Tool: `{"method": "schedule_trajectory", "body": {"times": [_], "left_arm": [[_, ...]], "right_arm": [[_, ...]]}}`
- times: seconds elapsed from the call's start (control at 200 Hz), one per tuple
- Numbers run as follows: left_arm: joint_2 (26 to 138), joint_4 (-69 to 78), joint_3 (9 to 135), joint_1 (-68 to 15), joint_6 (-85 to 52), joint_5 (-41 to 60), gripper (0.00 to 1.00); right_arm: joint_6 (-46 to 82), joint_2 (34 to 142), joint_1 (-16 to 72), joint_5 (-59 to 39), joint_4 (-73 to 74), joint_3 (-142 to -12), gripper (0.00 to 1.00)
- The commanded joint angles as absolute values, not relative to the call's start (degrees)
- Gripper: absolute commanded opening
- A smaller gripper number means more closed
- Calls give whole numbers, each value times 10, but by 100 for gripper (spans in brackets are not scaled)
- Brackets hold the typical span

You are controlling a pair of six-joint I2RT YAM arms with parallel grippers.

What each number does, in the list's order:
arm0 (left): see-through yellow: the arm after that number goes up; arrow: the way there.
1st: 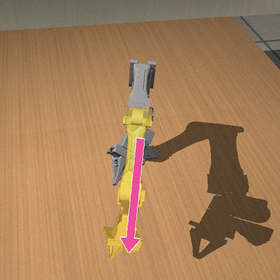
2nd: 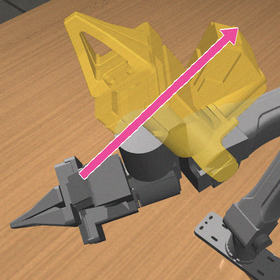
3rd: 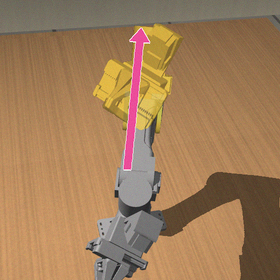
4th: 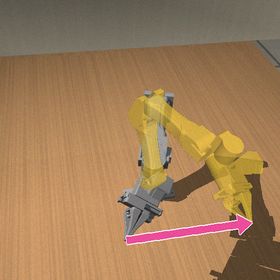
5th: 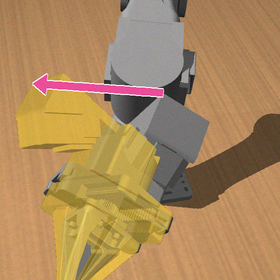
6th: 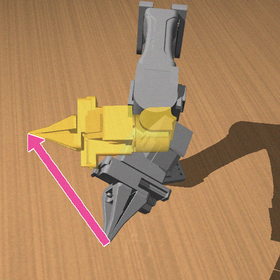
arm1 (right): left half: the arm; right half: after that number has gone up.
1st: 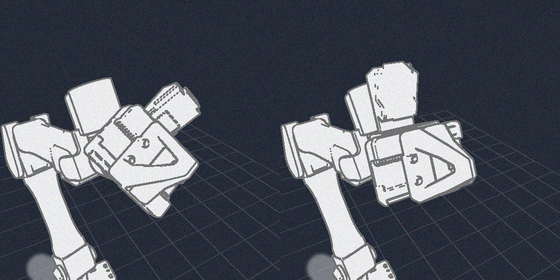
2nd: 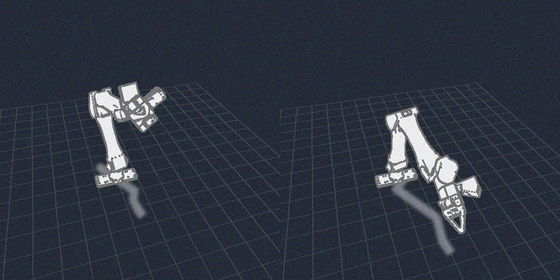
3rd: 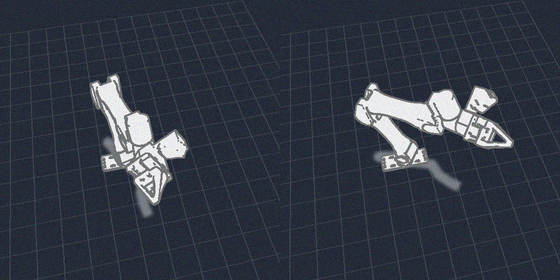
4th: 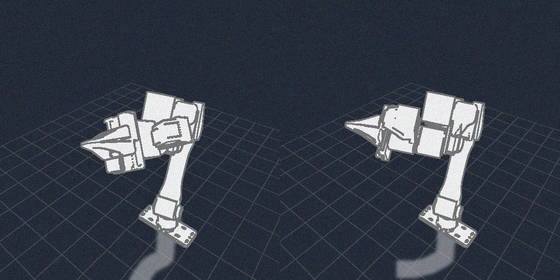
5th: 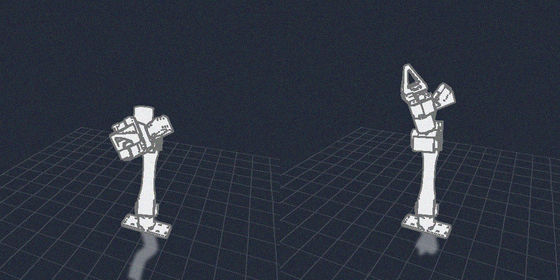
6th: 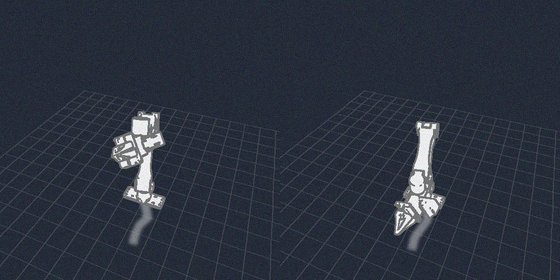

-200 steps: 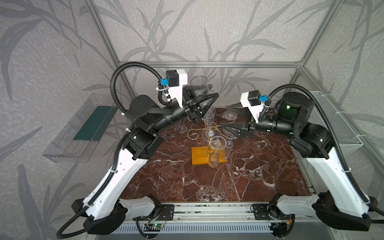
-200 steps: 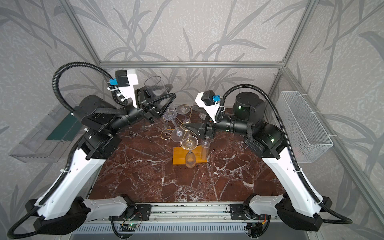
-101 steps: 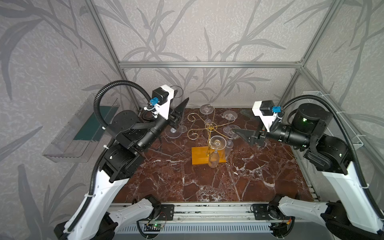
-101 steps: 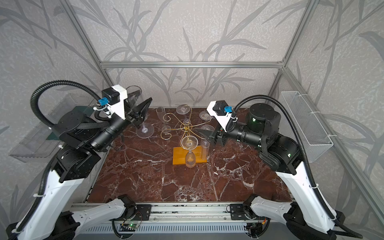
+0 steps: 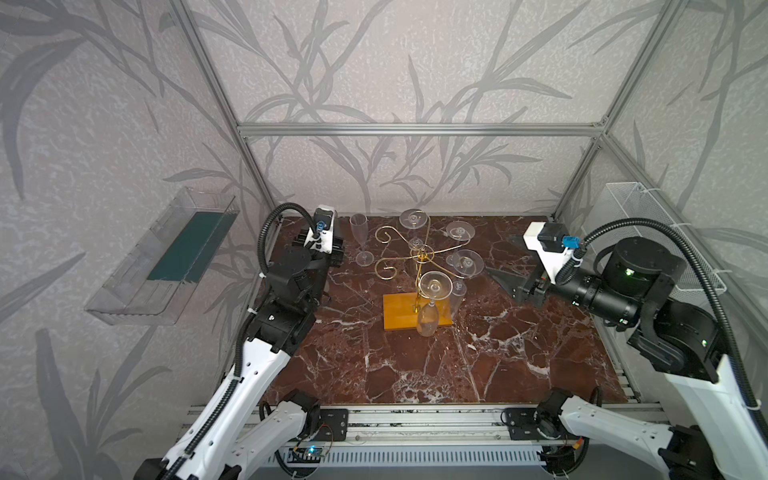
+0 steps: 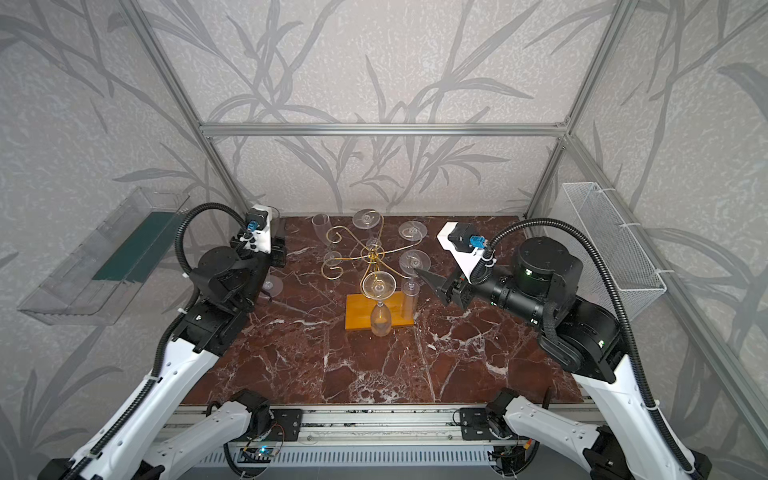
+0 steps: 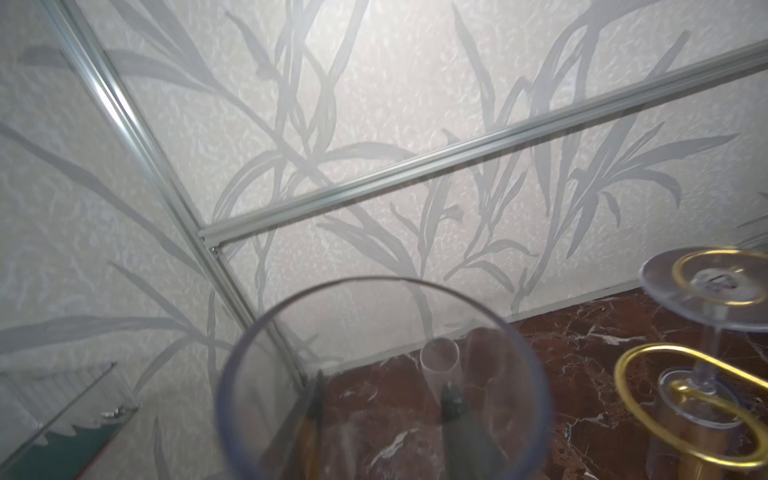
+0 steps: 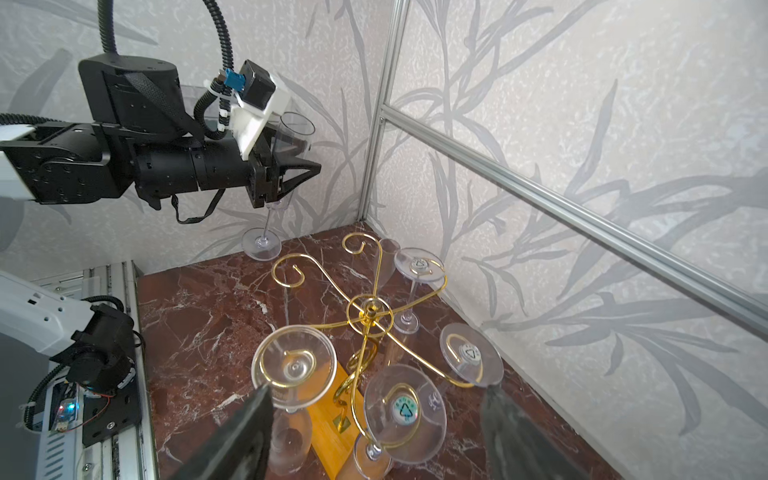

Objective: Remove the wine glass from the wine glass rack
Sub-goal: 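Carry the glass toward the standing flute with left gripper while right draws back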

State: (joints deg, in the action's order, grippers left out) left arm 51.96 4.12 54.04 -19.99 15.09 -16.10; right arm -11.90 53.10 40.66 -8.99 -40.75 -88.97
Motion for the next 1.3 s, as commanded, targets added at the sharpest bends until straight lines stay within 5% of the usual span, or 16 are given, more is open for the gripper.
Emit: {"method": "schedule_trajectory", "body": {"times": [0.0,0.585,1.295], "left_arm": [[523,184,484,-171,74,-146,26],[775,561,378,-160,-2,-101,27],[1000,728,435,-160,-8,-107,27]], "right_arm": [[-95,499,407,-42,-405,-865,77],[-43,351,407,118,-375,-731,78],[-81,362,407,176,-368,-715,79]]}}
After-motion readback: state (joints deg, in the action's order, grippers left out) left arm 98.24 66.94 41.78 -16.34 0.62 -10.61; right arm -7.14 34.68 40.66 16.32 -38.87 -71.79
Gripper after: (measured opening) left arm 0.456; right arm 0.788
